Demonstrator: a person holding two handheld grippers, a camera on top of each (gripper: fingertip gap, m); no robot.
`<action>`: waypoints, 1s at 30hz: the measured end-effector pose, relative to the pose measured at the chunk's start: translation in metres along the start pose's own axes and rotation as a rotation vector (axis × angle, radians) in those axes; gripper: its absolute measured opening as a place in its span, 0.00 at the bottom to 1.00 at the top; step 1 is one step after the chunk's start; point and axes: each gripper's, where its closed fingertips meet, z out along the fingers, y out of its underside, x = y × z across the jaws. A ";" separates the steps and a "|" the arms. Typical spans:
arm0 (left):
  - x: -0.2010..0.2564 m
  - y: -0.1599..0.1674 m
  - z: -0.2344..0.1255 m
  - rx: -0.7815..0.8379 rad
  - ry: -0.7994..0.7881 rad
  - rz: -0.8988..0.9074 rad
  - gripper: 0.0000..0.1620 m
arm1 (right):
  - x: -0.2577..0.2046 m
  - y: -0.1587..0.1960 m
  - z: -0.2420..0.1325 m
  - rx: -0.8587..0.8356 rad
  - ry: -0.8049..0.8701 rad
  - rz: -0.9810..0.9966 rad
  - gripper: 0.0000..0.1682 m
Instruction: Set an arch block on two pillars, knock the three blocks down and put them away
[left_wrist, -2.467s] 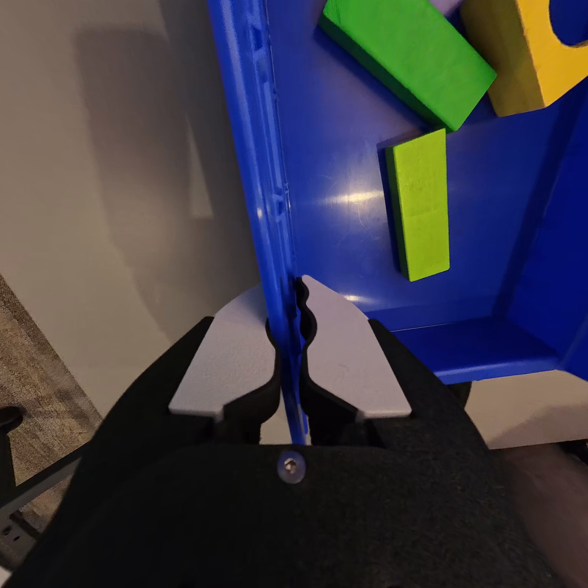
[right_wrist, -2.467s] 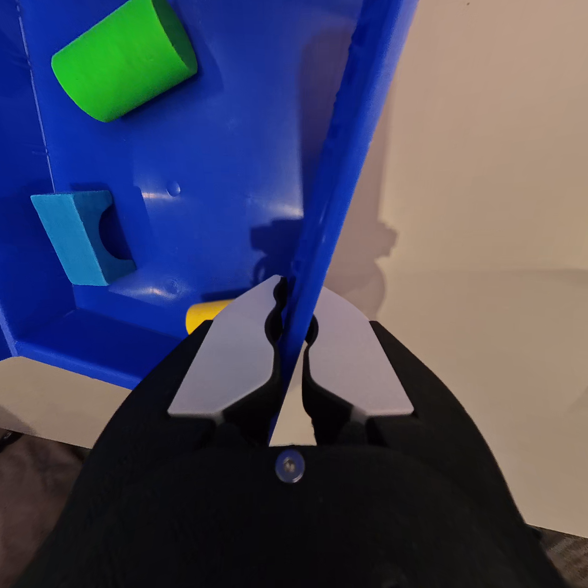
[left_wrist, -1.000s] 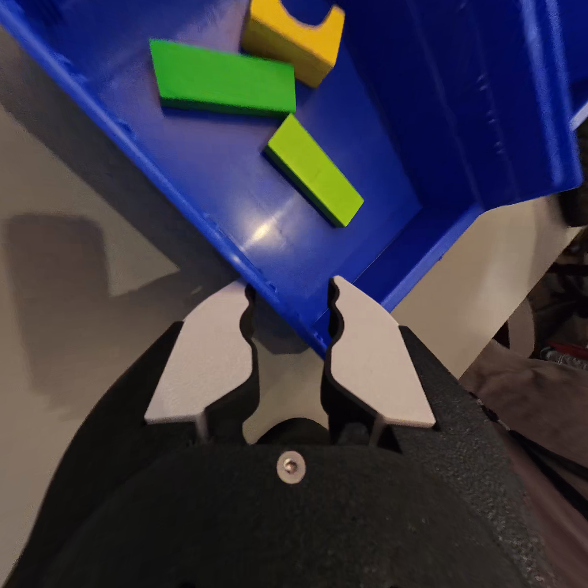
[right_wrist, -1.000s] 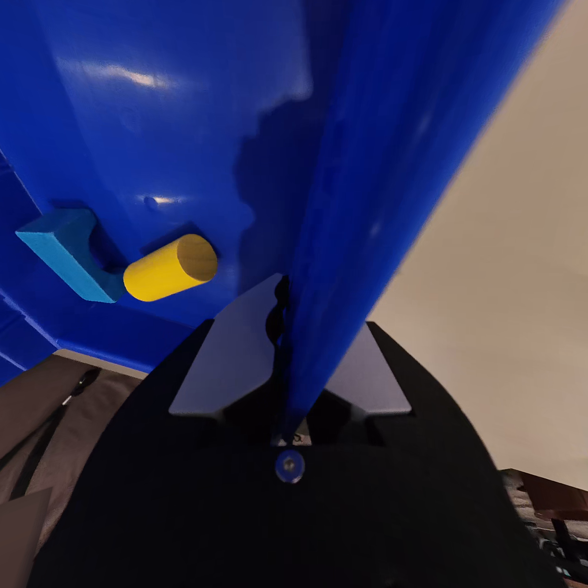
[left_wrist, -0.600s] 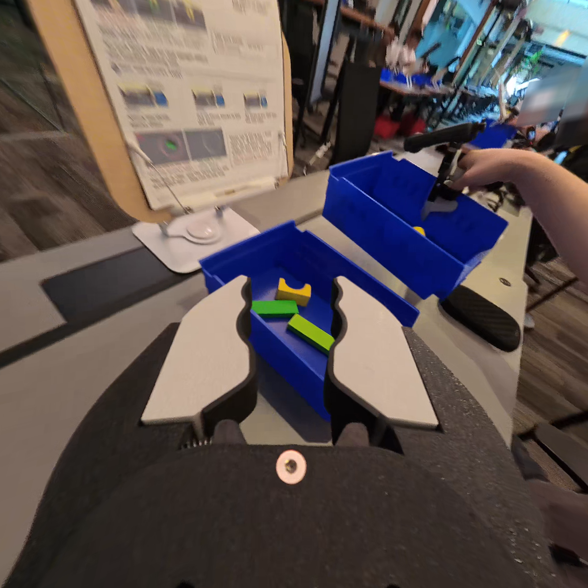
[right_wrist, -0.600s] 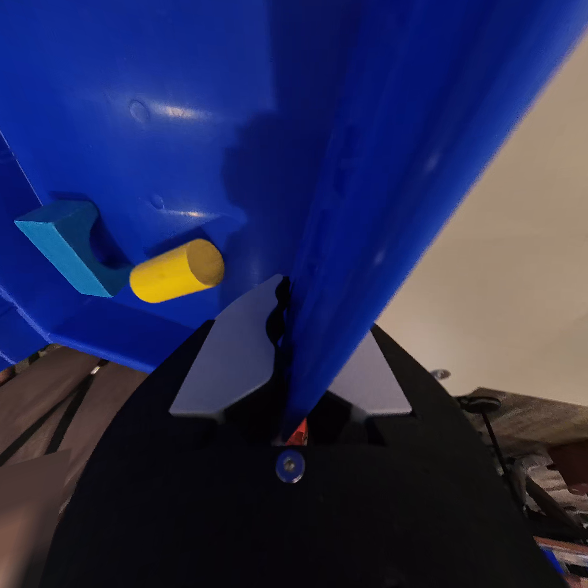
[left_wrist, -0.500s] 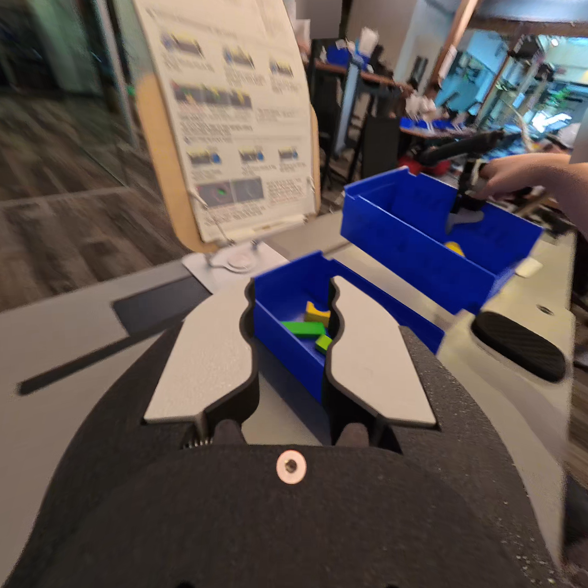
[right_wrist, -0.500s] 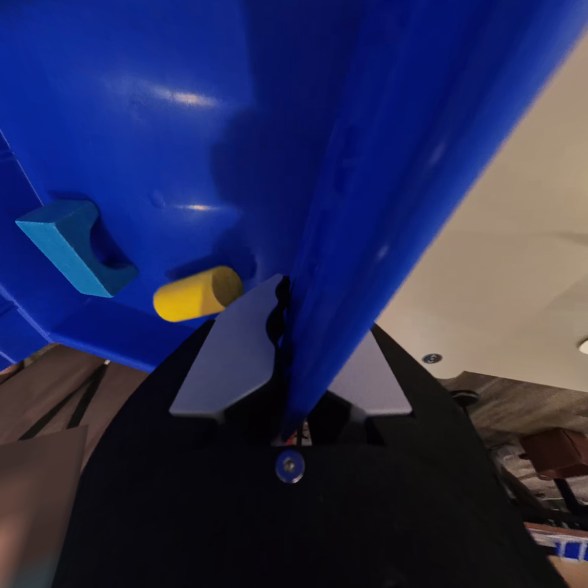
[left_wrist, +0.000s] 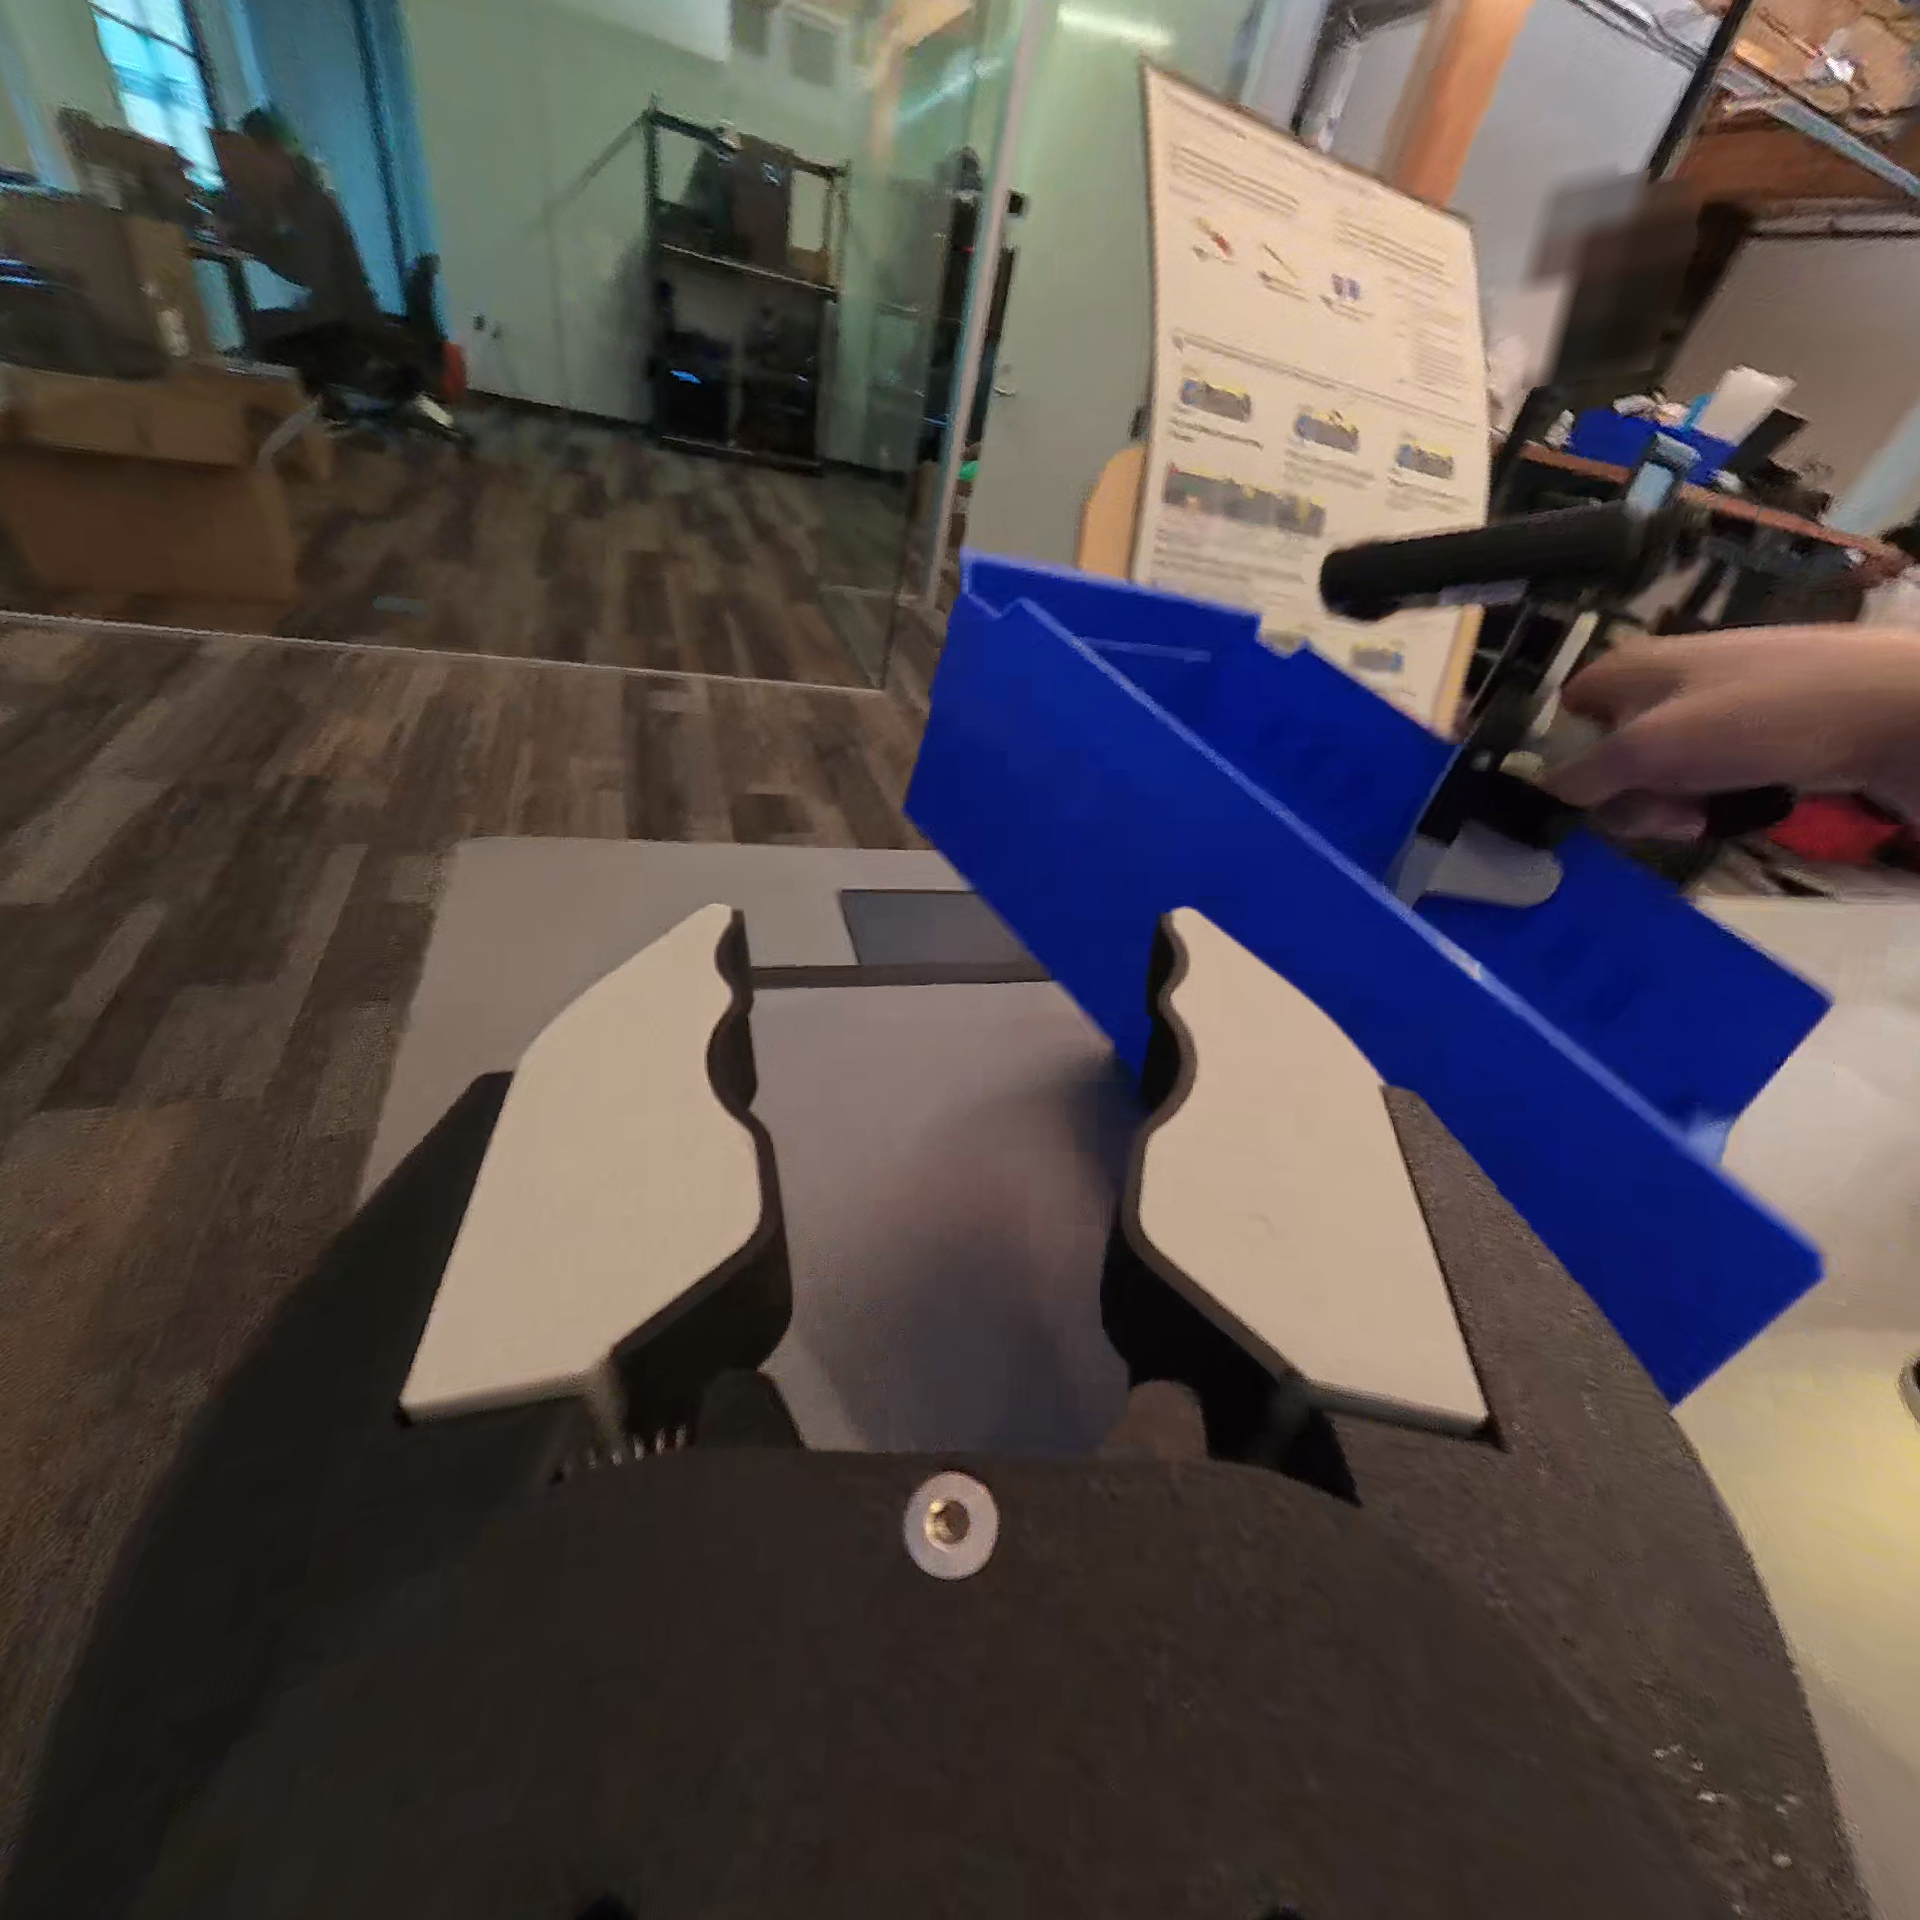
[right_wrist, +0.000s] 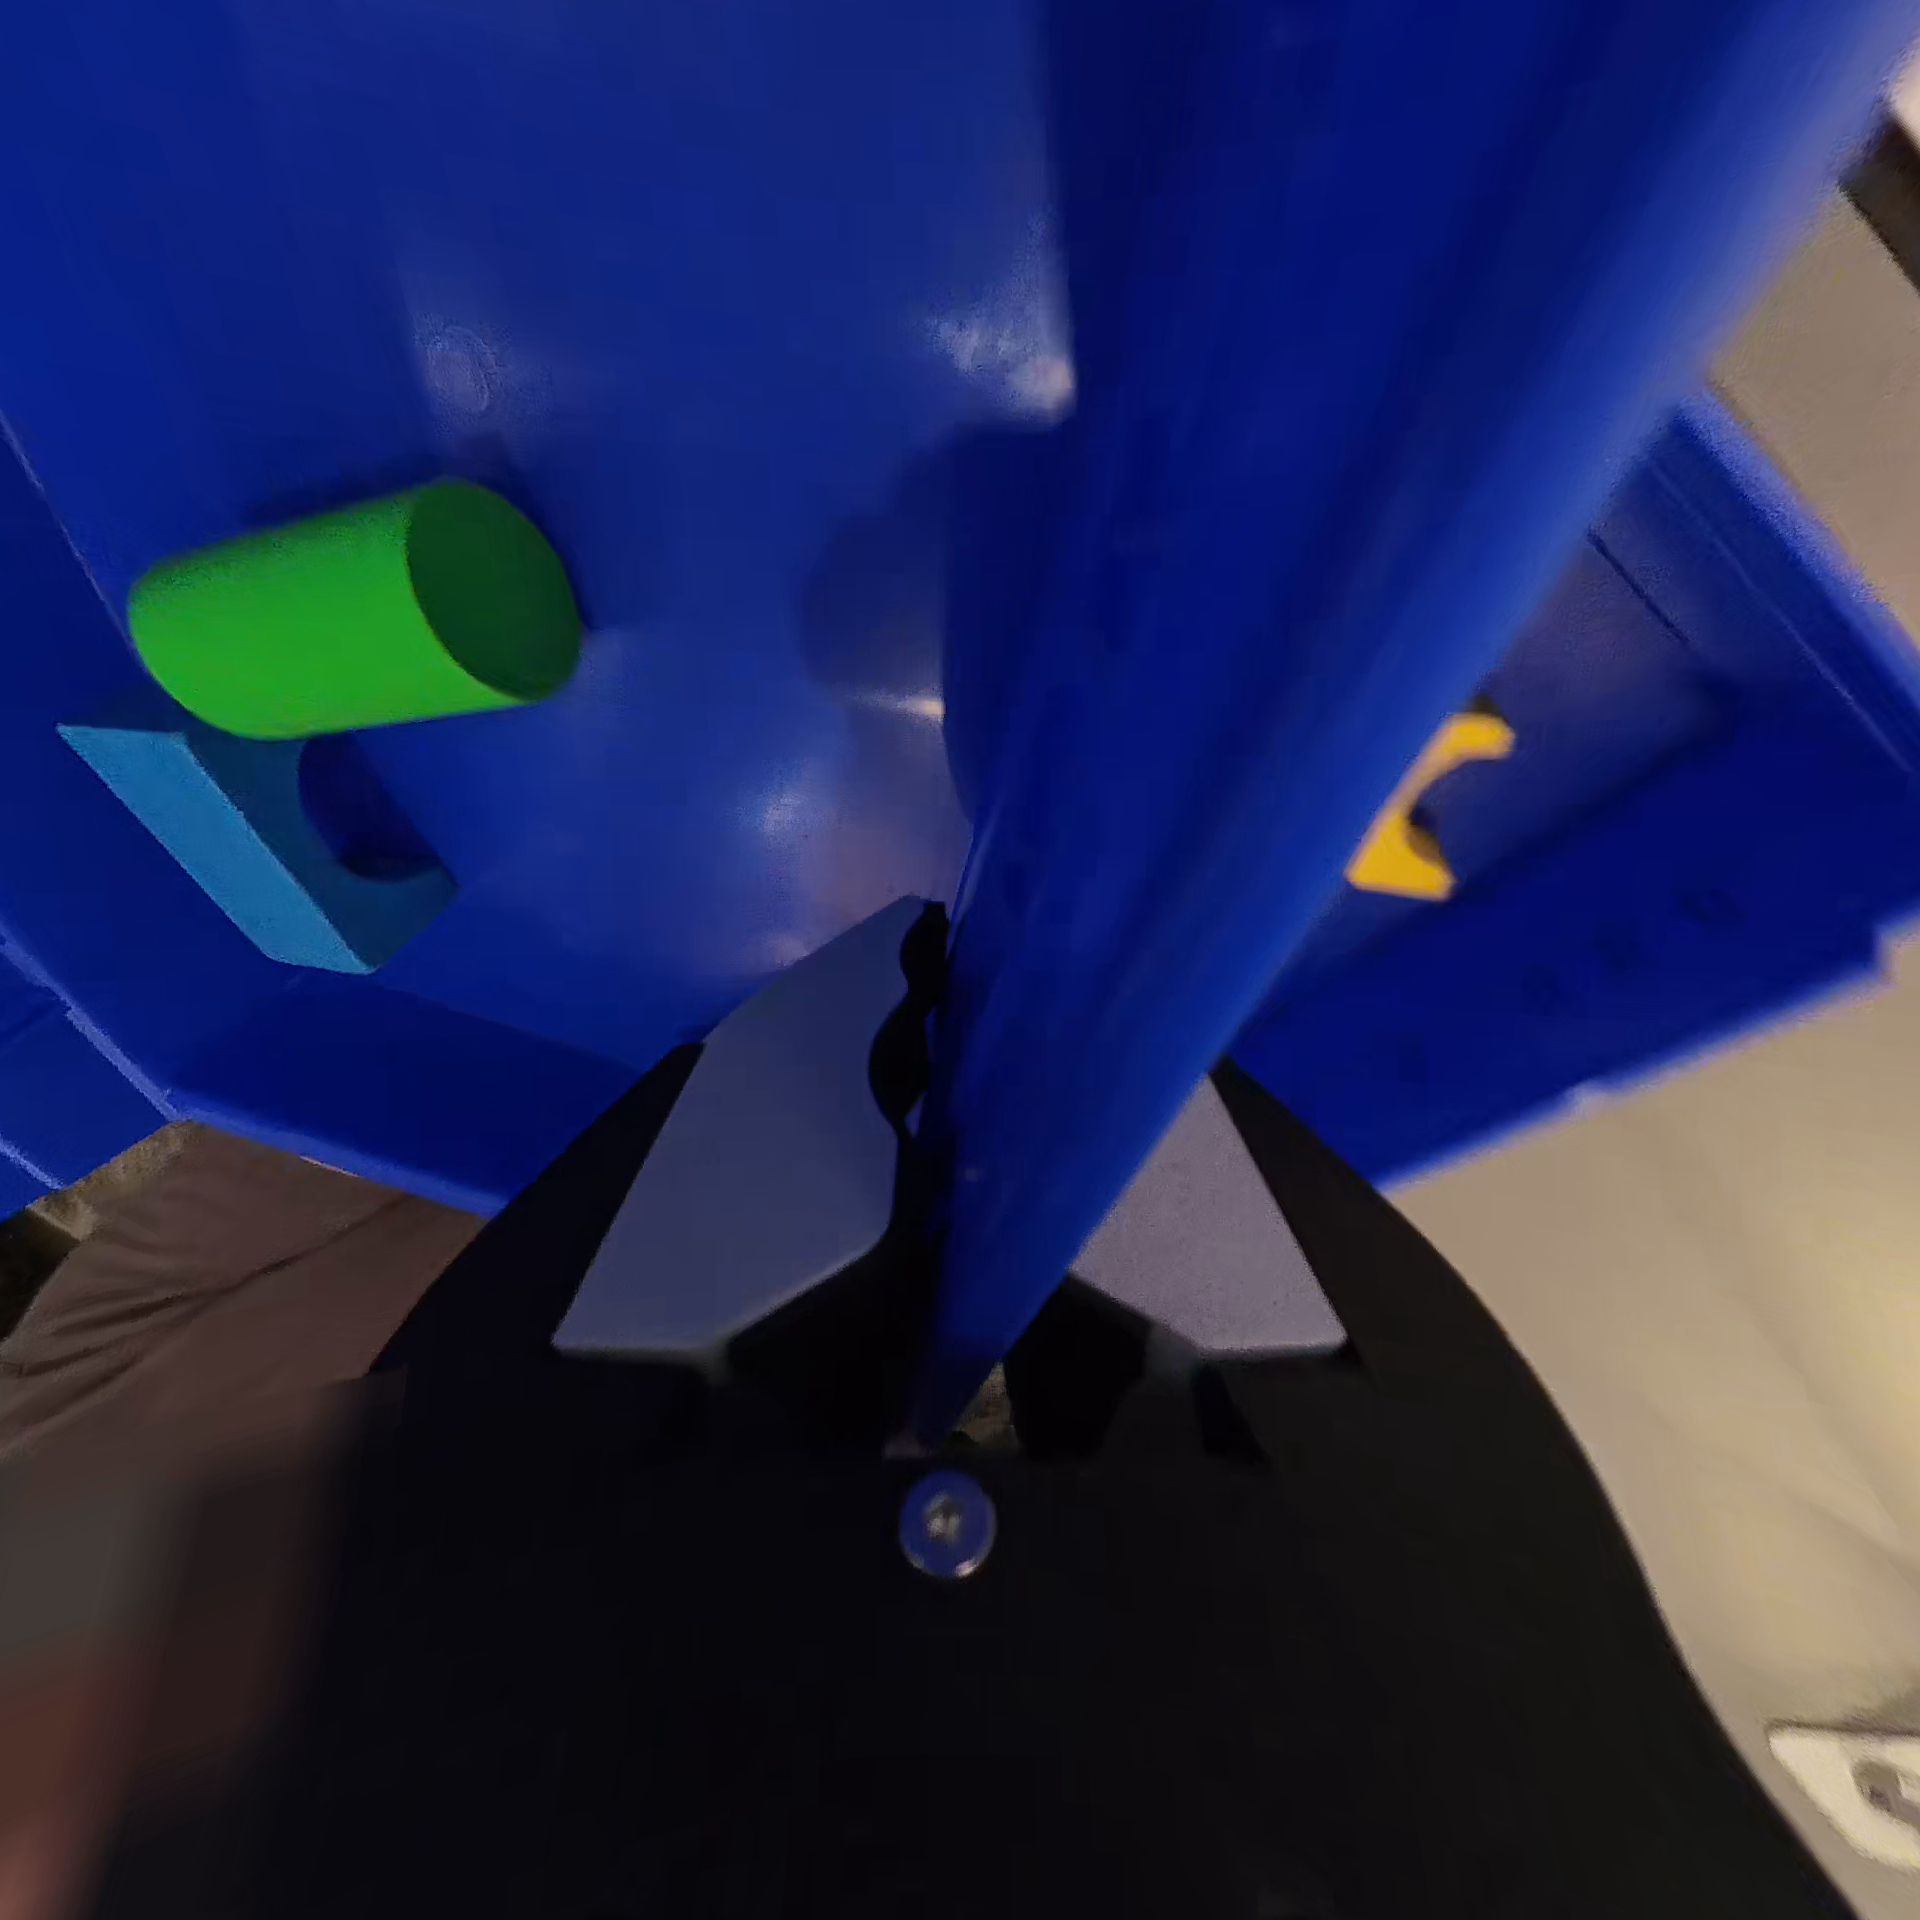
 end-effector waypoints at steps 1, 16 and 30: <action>-0.007 -0.005 -0.009 0.033 -0.032 -0.001 0.47 | -0.016 -0.012 0.011 0.000 -0.019 -0.020 0.04; -0.057 0.064 0.032 -0.202 -0.034 -0.033 0.37 | -0.047 -0.050 0.178 -0.125 -0.047 0.177 0.04; -0.071 0.136 0.070 -0.464 -0.027 -0.106 0.37 | -0.065 -0.033 0.194 -0.070 -0.051 0.376 0.10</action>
